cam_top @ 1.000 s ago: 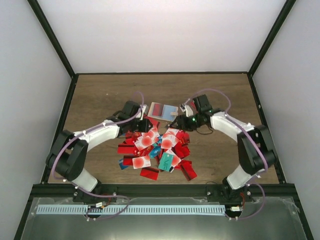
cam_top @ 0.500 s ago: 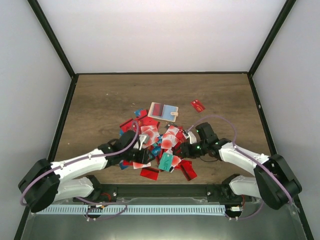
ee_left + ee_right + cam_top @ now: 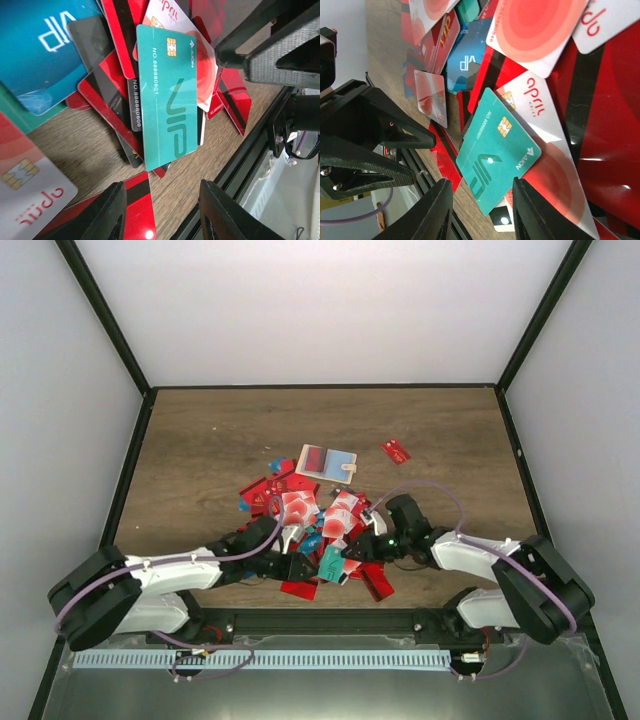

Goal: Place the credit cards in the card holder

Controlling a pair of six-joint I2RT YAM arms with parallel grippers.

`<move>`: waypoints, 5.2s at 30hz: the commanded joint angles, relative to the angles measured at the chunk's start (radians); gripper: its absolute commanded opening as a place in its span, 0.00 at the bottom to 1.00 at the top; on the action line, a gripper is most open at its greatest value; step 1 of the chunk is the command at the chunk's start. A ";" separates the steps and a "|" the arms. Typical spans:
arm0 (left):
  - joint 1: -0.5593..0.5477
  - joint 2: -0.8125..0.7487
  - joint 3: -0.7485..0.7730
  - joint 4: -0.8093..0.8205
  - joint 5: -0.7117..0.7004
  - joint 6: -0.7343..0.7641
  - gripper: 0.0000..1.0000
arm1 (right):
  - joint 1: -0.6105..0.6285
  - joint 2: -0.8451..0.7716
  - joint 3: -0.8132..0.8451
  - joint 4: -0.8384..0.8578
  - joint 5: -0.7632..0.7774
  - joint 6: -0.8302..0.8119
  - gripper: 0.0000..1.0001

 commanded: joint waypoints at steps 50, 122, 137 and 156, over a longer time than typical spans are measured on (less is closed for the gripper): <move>-0.026 0.240 0.028 0.285 0.051 -0.076 0.22 | 0.013 0.188 -0.087 0.246 -0.016 0.054 0.26; -0.013 0.167 0.273 -0.101 -0.300 0.116 0.04 | 0.009 -0.030 0.021 0.063 0.136 0.010 0.27; 0.113 0.069 0.436 -0.214 -0.522 0.368 0.04 | -0.152 -0.014 0.250 -0.045 0.127 -0.069 0.30; 0.184 0.141 0.558 -0.210 -0.413 0.458 0.07 | -0.279 0.192 0.356 0.012 0.021 -0.100 0.26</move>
